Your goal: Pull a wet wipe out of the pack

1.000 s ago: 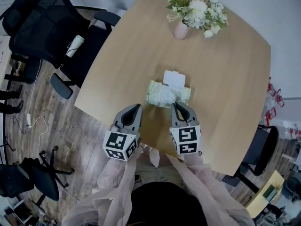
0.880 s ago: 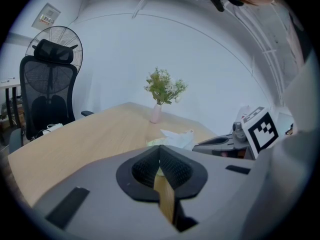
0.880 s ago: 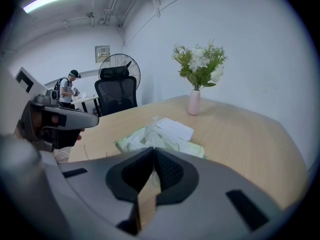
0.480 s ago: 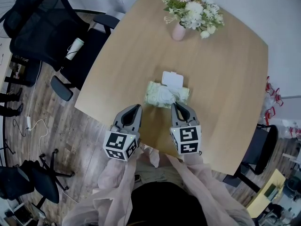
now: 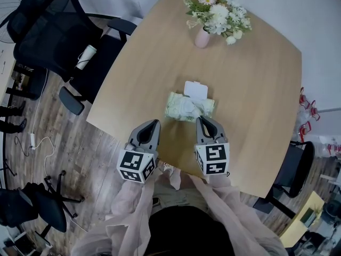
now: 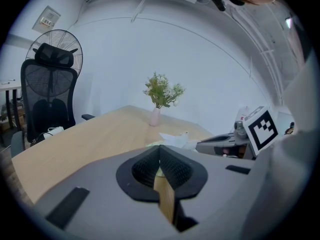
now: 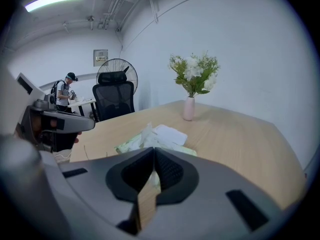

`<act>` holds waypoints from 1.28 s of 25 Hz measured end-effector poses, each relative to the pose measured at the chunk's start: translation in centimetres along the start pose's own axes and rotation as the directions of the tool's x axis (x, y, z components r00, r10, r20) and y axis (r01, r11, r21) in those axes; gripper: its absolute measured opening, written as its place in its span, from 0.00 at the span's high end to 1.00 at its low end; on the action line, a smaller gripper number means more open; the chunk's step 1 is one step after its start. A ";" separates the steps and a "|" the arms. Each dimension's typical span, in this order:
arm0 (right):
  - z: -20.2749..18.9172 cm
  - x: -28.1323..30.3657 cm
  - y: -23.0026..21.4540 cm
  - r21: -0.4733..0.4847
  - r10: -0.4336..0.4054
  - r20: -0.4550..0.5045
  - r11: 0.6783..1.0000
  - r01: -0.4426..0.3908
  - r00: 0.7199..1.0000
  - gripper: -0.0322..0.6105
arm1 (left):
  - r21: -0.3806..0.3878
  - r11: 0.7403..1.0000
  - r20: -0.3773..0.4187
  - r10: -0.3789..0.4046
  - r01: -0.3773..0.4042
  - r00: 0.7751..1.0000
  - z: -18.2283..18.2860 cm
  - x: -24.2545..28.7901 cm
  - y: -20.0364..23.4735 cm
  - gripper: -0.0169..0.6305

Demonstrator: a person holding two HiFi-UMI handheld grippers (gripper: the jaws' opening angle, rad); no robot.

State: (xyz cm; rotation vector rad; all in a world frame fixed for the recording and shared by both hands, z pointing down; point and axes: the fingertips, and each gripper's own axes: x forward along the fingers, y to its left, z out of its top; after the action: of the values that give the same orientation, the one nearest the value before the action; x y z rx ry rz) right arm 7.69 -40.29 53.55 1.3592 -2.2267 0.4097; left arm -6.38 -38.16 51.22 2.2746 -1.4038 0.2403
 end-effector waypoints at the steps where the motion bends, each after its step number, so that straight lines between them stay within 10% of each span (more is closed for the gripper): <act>1: 0.0 -0.1 0.0 0.000 -0.002 0.002 1.000 0.002 1.000 0.93 | 0.000 1.000 0.001 0.001 -0.001 1.000 0.0 -0.2 0.0 0.96; 32: 0.2 -3.7 0.9 0.032 -0.043 0.059 0.999 0.041 0.997 0.93 | 0.034 0.998 0.016 -0.043 0.043 0.999 -0.2 -2.6 -1.9 0.96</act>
State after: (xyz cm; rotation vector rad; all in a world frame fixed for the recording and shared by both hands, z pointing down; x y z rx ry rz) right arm 8.23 -37.28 51.30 1.4495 -2.2444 0.3954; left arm -5.94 -35.26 49.89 2.3372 -1.3674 0.2333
